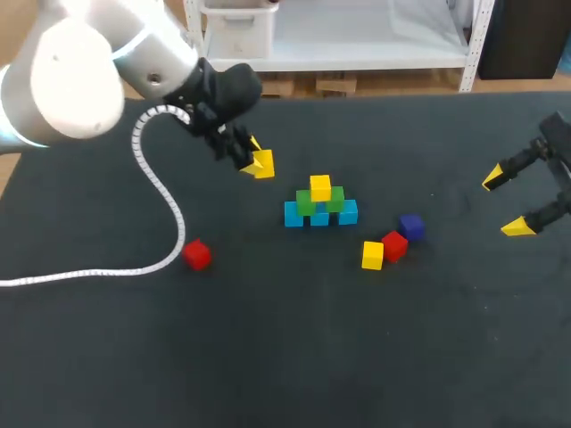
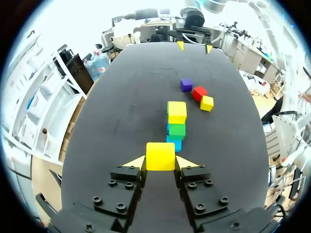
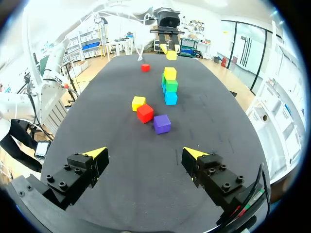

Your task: Place the blue cubes, place green cubes on the blue cubes, place the yellow cubes on the green cubes, then place the red cubes on the yellow cubes, and place purple cube on the red cubes.

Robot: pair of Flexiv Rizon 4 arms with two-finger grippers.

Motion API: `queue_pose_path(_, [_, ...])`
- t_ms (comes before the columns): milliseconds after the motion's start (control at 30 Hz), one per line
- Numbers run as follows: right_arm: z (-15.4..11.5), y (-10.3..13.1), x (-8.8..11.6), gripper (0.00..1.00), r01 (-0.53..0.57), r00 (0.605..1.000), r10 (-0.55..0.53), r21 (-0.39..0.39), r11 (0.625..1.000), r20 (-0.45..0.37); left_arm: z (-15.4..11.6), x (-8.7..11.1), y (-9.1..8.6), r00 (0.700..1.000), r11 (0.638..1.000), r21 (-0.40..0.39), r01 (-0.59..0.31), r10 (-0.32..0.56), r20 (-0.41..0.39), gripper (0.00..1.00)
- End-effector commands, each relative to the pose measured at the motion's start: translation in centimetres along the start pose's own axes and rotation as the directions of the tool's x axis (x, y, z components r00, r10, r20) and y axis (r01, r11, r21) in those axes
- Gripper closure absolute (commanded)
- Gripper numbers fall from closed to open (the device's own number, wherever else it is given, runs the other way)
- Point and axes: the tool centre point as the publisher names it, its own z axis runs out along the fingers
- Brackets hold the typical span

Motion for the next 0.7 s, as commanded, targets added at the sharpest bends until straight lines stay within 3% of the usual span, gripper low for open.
queue_pose_path(33, [0.0,0.0,0.0,0.0,0.001,1.0,-0.001,0.0,1.0,0.002,0.8,-0.6,0.0,1.0,1.0,-0.012,0.012,-0.012,-0.015,1.0])
queue_pose_path(700, [0.0,0.0,0.0,0.0,0.001,1.0,-0.001,0.0,1.0,0.002,2.3,-2.3,-2.2,0.999,1.0,0.011,0.011,-0.01,-0.037,1.0])
